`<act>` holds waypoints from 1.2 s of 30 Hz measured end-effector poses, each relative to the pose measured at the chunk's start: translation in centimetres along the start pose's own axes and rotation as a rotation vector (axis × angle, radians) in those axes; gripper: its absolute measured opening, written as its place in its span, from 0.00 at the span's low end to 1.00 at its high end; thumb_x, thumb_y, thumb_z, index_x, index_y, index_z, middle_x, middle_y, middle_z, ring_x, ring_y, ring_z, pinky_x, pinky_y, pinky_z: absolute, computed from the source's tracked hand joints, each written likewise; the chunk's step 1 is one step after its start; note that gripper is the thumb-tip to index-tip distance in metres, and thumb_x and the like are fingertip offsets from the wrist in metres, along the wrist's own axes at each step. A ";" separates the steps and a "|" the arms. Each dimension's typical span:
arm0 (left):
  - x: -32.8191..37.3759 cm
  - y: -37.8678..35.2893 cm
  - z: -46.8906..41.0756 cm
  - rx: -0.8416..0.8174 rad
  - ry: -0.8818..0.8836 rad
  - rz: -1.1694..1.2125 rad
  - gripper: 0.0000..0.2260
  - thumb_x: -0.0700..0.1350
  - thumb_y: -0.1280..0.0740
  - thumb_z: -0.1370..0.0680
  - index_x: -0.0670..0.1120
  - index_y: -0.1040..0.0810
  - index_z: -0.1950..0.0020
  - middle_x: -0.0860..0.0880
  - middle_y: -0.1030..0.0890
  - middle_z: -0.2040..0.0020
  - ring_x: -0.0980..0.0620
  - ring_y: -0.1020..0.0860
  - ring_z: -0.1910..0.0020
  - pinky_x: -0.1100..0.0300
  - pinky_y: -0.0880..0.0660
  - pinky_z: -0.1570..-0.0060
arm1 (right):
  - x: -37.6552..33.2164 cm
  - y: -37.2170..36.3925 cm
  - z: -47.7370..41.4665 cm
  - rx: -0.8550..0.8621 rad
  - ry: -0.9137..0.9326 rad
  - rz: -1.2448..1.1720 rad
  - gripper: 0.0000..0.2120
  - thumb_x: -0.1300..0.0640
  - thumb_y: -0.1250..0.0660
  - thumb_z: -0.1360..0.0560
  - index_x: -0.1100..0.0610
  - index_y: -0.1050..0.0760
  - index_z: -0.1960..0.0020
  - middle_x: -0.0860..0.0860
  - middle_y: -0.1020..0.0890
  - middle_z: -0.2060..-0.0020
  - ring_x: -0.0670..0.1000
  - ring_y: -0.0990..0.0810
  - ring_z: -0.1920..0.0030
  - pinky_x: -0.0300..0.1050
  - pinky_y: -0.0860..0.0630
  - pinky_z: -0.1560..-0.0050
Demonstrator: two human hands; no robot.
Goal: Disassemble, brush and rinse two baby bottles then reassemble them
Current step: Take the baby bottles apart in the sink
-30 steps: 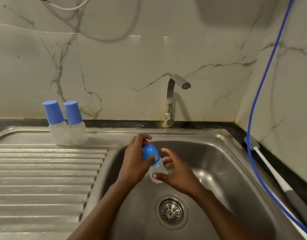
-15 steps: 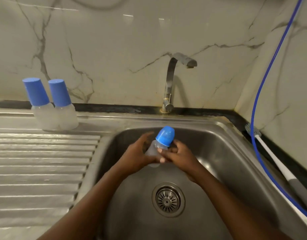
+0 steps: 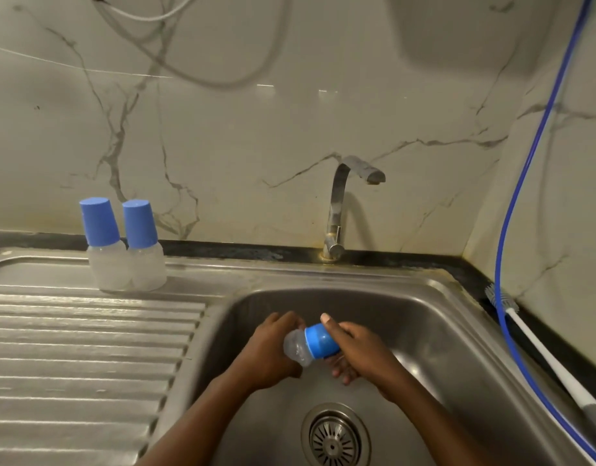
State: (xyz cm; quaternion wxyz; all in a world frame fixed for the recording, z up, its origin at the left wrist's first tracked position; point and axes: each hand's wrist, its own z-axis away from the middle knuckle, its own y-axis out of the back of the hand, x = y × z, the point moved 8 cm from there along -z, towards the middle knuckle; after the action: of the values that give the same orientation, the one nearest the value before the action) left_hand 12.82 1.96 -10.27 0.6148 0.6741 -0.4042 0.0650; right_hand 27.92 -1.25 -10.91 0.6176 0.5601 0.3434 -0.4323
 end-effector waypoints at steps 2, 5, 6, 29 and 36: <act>0.1 -0.2 -0.2 -0.009 -0.013 0.017 0.25 0.47 0.20 0.35 0.55 0.30 0.44 0.59 0.29 0.49 0.58 0.28 0.49 0.72 0.35 0.56 | -0.3 0.0 -0.1 0.014 0.025 0.002 0.21 0.37 0.39 0.23 0.54 0.24 0.47 0.58 0.17 0.65 0.48 0.21 0.72 0.40 0.25 0.72; 0.3 -0.5 -0.3 -0.006 -0.033 0.039 0.23 0.55 0.22 0.33 0.53 0.27 0.43 0.58 0.26 0.48 0.58 0.25 0.50 0.71 0.31 0.55 | -0.3 0.1 -0.1 0.020 0.047 -0.009 0.20 0.37 0.39 0.23 0.53 0.24 0.47 0.54 0.20 0.68 0.48 0.23 0.72 0.40 0.26 0.72; 0.2 -0.6 -0.3 -0.003 -0.033 0.053 0.23 0.57 0.23 0.32 0.52 0.25 0.42 0.57 0.24 0.48 0.58 0.24 0.51 0.70 0.29 0.53 | -0.2 -0.1 -0.1 0.004 0.048 -0.022 0.20 0.37 0.39 0.23 0.54 0.24 0.47 0.55 0.19 0.68 0.48 0.23 0.72 0.40 0.26 0.72; -0.3 0.6 -0.5 -0.157 0.026 0.153 0.22 0.53 0.23 0.31 0.51 0.19 0.39 0.55 0.17 0.48 0.58 0.20 0.50 0.63 0.22 0.47 | -1.6 -0.2 0.6 -0.242 0.151 -0.154 0.15 0.57 0.31 0.24 0.56 0.24 0.38 0.60 0.19 0.49 0.53 0.17 0.58 0.44 0.19 0.55; 0.3 -0.6 0.1 -0.217 0.004 0.066 0.20 0.53 0.24 0.29 0.54 0.22 0.39 0.56 0.20 0.46 0.59 0.22 0.48 0.67 0.26 0.48 | 0.6 -1.9 1.4 -0.329 -0.113 -0.200 0.25 0.43 0.28 0.30 0.55 0.26 0.39 0.59 0.17 0.52 0.55 0.16 0.59 0.44 0.19 0.56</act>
State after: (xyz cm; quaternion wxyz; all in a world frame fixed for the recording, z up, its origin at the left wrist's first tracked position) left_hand 13.37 1.66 -10.60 0.6826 0.5897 -0.4296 0.0423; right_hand 26.33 -2.74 -11.98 0.6729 0.3896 0.4282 -0.4605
